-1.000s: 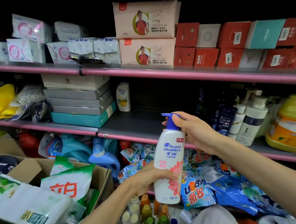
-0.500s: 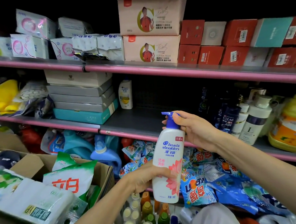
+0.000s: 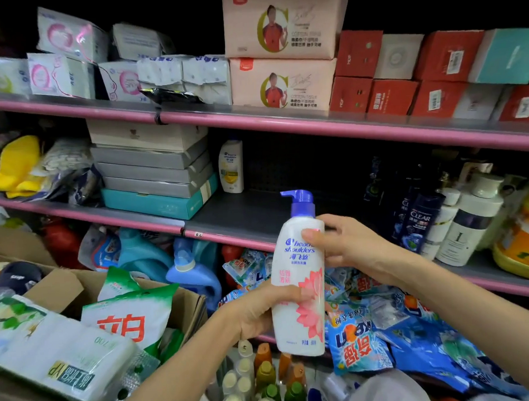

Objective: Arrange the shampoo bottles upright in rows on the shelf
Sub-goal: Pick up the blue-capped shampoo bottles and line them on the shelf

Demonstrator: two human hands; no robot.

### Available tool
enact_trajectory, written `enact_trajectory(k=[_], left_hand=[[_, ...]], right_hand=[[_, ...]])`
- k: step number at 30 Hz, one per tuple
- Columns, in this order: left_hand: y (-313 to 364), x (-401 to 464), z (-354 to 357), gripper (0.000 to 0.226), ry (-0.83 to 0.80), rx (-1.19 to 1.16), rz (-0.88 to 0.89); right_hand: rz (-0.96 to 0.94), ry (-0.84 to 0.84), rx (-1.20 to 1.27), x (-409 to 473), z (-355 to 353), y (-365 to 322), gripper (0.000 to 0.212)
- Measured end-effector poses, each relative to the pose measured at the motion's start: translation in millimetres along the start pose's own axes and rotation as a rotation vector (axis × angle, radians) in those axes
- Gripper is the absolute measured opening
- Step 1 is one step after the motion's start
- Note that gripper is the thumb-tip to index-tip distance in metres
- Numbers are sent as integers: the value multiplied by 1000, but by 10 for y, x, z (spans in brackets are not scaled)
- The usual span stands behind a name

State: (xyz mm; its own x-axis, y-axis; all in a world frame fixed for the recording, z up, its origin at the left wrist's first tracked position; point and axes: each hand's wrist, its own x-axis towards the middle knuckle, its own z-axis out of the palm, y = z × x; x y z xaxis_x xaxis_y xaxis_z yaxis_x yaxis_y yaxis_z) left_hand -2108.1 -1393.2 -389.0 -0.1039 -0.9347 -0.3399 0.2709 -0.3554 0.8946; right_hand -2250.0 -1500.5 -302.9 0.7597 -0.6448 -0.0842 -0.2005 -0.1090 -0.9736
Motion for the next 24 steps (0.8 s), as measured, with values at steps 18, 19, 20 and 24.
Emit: enact_trajectory(k=[18,19,20,24], left_hand=[[773,1093,-1230,91,1016,716,387],[842,1192,-1343,85,1058,725,373],[891,1290,-1447,79,1103,730,359],[1001,1623,-1776,72,1209,662,276]], right_hand=[[-135,259,-61,2264,401,-277,26],[-162,282,-92,2435,412,-275,26],[-191,301,-104,2590,430,-258,24],[-308,335,-168,3049,553,-105,27]])
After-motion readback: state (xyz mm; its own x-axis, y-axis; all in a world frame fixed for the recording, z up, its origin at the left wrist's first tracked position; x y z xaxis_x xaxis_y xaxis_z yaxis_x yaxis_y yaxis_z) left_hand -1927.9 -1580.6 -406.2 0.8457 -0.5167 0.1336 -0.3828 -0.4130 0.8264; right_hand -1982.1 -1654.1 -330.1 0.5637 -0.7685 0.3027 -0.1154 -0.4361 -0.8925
